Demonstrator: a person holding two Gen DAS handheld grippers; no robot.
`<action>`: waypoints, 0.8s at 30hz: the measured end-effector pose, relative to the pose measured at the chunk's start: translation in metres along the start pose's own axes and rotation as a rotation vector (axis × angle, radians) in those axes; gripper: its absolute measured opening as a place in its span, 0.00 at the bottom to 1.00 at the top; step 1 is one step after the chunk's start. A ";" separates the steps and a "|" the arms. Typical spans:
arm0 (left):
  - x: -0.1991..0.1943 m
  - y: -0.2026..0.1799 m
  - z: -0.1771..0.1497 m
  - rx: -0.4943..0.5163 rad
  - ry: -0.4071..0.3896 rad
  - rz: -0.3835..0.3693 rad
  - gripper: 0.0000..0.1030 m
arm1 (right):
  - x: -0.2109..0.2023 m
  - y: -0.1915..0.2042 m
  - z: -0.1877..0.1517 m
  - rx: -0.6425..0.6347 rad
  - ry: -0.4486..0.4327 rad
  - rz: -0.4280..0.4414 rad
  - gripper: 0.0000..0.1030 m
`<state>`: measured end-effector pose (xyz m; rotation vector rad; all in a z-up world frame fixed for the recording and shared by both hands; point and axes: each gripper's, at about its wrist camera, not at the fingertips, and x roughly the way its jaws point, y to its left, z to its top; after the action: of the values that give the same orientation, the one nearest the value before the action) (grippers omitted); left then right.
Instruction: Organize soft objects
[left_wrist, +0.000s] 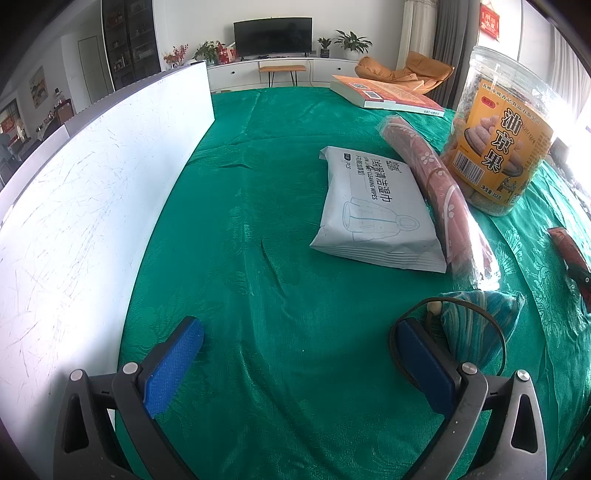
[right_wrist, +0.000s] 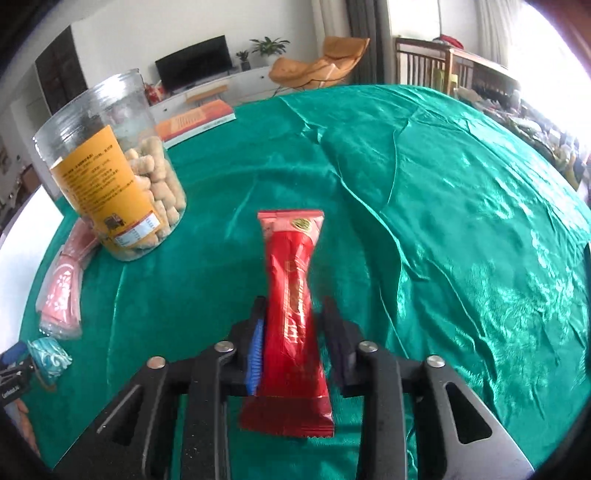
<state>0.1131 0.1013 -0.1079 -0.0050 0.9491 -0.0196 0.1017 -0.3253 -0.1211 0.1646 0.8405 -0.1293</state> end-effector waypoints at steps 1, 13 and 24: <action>0.000 0.000 0.000 0.000 0.000 0.000 1.00 | 0.000 0.001 -0.001 -0.010 -0.001 -0.013 0.62; -0.001 0.000 0.001 0.009 0.008 -0.007 1.00 | 0.003 0.005 0.002 -0.055 0.036 -0.063 0.78; 0.013 -0.002 0.082 -0.062 0.068 -0.110 0.99 | 0.002 0.009 -0.001 -0.064 0.041 -0.065 0.80</action>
<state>0.1876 0.0985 -0.0704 -0.1148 1.0166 -0.0920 0.1043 -0.3162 -0.1221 0.0803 0.8905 -0.1607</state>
